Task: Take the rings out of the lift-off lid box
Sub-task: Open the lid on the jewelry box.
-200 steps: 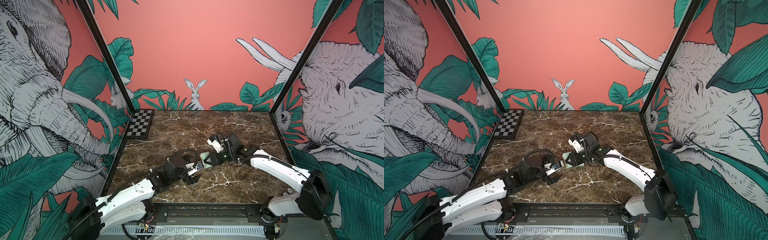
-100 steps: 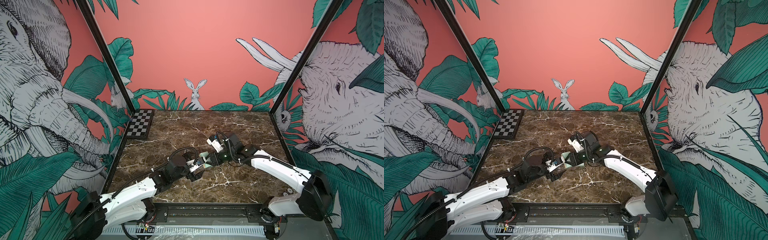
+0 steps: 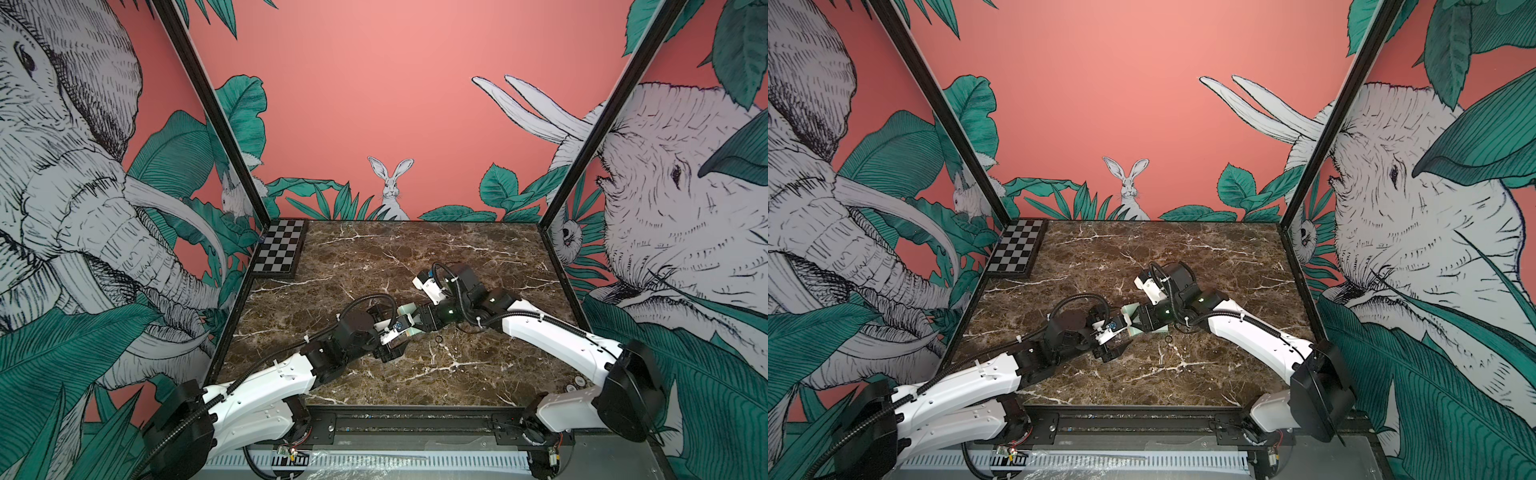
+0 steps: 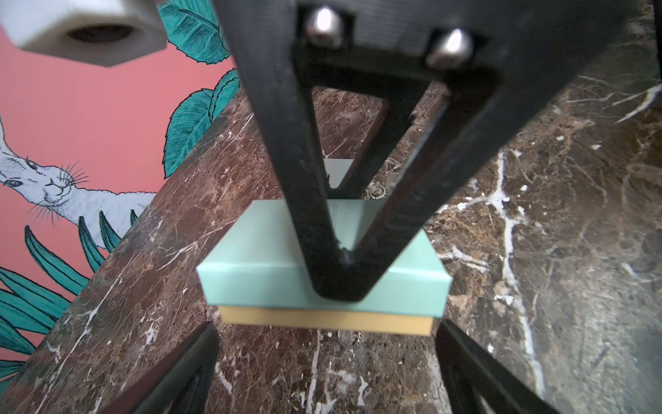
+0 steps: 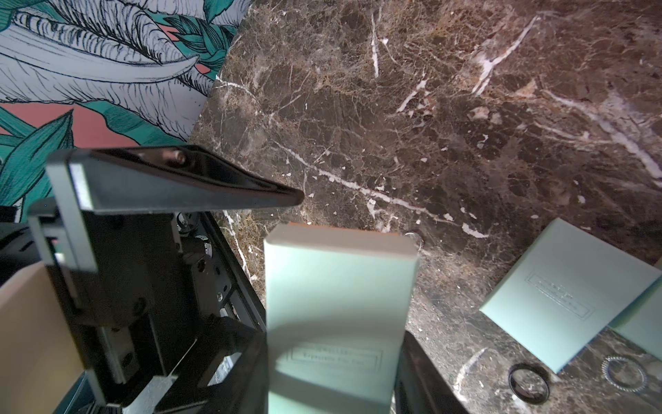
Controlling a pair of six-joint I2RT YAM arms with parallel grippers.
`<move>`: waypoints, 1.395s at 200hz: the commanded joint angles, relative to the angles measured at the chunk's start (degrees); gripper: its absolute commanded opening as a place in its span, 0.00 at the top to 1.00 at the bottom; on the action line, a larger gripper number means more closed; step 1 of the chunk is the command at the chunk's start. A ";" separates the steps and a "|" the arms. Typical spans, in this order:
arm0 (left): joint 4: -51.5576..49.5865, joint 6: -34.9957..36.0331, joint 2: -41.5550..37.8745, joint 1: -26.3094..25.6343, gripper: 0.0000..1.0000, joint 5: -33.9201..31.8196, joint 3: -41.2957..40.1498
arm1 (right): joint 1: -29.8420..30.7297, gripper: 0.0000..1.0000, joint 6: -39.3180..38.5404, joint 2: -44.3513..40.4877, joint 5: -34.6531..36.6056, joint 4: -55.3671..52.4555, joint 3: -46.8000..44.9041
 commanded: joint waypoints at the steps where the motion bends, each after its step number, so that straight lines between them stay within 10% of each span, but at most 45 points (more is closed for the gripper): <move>1: 1.54 1.04 0.02 0.39 0.08 -0.79 1.67 | 0.40 0.61 -0.18 -0.82 -1.00 1.53 -0.29; 279: -1.97 3.70 -0.12 0.41 0.25 0.40 2.49 | 2.23 0.65 -1.31 -0.75 -0.37 0.57 0.40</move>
